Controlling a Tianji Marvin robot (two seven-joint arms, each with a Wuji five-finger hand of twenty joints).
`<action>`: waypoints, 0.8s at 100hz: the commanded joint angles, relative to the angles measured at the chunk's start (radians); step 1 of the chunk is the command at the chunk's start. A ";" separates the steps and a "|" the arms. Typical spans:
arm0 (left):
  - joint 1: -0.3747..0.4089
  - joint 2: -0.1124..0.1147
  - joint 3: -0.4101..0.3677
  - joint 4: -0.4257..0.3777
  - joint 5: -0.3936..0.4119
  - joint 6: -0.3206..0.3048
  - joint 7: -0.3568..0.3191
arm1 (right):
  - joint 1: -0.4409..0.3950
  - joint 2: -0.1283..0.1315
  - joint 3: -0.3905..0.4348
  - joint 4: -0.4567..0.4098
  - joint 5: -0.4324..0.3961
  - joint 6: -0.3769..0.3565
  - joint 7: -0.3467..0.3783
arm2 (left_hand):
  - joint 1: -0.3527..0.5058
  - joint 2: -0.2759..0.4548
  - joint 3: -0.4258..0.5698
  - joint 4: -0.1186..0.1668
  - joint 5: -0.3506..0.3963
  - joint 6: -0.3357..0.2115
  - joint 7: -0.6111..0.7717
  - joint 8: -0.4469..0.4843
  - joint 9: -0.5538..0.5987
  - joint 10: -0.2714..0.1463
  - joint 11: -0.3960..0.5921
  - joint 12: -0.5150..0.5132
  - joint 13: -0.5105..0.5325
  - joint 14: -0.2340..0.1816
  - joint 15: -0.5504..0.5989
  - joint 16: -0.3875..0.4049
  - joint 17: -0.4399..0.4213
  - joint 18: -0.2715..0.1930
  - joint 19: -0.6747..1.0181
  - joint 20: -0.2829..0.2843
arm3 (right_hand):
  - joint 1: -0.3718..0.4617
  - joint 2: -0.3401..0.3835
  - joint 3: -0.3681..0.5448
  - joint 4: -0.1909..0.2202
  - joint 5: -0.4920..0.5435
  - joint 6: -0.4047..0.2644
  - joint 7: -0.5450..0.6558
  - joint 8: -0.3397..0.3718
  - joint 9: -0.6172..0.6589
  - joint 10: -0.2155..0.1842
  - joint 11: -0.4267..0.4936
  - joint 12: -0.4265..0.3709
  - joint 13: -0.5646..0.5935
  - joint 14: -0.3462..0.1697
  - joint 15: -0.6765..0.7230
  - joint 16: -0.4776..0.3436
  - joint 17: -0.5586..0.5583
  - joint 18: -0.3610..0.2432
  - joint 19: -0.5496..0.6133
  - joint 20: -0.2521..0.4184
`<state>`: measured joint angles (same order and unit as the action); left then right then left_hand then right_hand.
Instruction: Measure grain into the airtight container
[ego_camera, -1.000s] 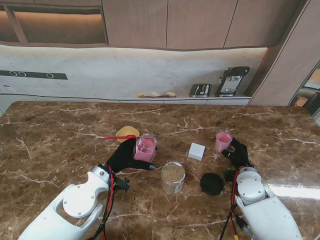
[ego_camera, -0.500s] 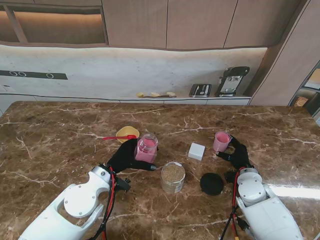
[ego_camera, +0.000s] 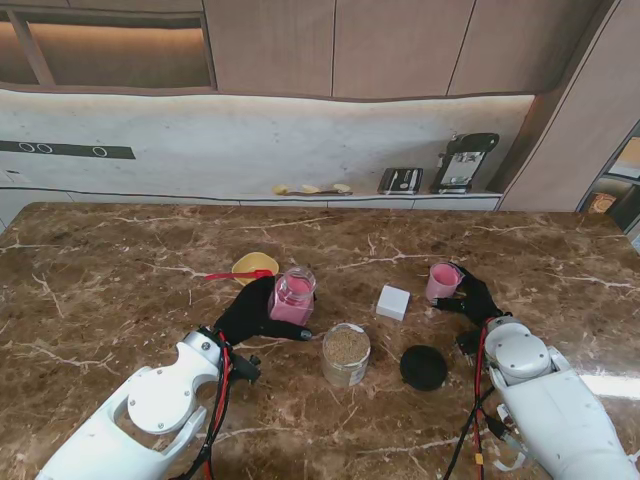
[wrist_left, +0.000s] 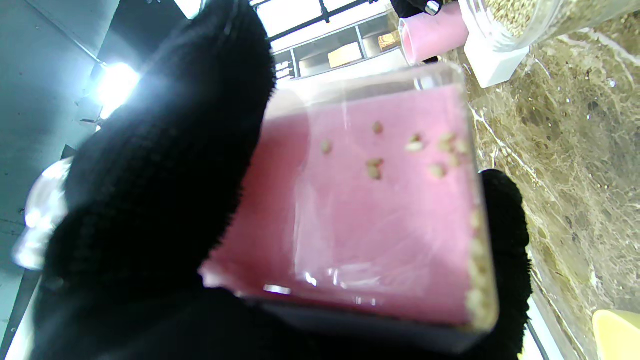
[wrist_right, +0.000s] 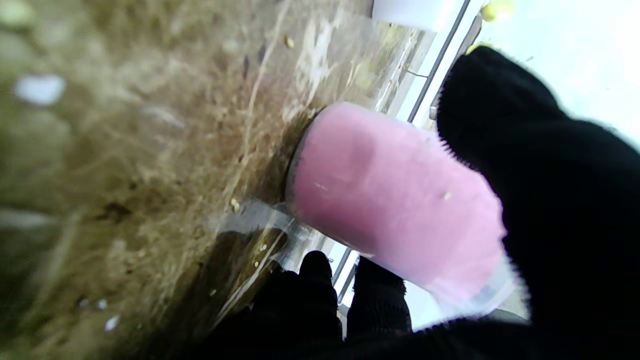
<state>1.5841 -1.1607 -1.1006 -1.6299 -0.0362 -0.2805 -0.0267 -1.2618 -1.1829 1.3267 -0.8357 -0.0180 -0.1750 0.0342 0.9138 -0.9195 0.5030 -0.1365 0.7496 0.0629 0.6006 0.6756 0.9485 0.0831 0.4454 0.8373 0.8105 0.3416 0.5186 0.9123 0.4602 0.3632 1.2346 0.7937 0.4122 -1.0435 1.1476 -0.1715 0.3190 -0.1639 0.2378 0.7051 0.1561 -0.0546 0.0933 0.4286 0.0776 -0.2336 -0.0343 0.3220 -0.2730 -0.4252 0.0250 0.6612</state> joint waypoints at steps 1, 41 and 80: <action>0.006 0.000 0.001 -0.001 0.003 0.007 0.000 | -0.017 -0.028 -0.029 0.066 0.006 0.037 0.051 | 0.270 0.590 0.243 -0.011 0.227 -0.193 0.398 0.021 0.055 -0.092 0.112 0.032 0.091 -0.072 0.180 0.044 -0.011 0.009 0.021 0.021 | -0.018 -0.041 0.019 -0.041 0.031 -0.072 0.021 0.036 -0.031 0.039 -0.045 -0.003 0.003 0.147 0.028 -0.055 0.188 0.361 0.312 0.006; 0.010 0.002 -0.004 -0.005 0.007 0.013 -0.003 | 0.018 -0.041 -0.081 0.123 0.039 0.043 0.093 | 0.271 0.589 0.241 -0.011 0.226 -0.194 0.398 0.021 0.054 -0.094 0.112 0.032 0.091 -0.073 0.180 0.044 -0.013 0.010 0.019 0.023 | 0.020 -0.022 0.001 -0.035 0.281 -0.162 0.230 0.147 0.001 0.020 -0.020 0.021 0.004 0.140 0.031 -0.100 0.196 0.364 0.285 -0.003; 0.015 0.002 -0.007 -0.008 0.010 0.015 -0.001 | -0.008 -0.042 -0.082 0.078 0.028 0.063 0.045 | 0.270 0.590 0.241 -0.012 0.224 -0.196 0.397 0.021 0.055 -0.093 0.111 0.032 0.092 -0.075 0.180 0.043 -0.014 0.012 0.018 0.025 | 0.149 0.316 -0.270 -0.115 0.451 -0.266 0.565 0.070 0.100 -0.032 0.143 -0.027 0.022 0.111 0.091 0.018 0.192 0.351 0.318 0.056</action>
<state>1.5930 -1.1596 -1.1089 -1.6351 -0.0301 -0.2713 -0.0294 -1.2037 -1.1798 1.2664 -0.7942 0.0111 -0.1367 0.0450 0.9138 -0.9195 0.5030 -0.1365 0.7496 0.0629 0.6007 0.6755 0.9485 0.0831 0.4454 0.8373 0.8105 0.3416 0.5186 0.9123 0.4513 0.3641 1.2346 0.7955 0.4963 -0.8720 0.8504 -0.2402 0.6518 -0.2904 0.6465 0.7756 0.2246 -0.0884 0.2134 0.4151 0.0661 -0.2697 -0.0818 0.2697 -0.2956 -0.4522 0.0008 0.6593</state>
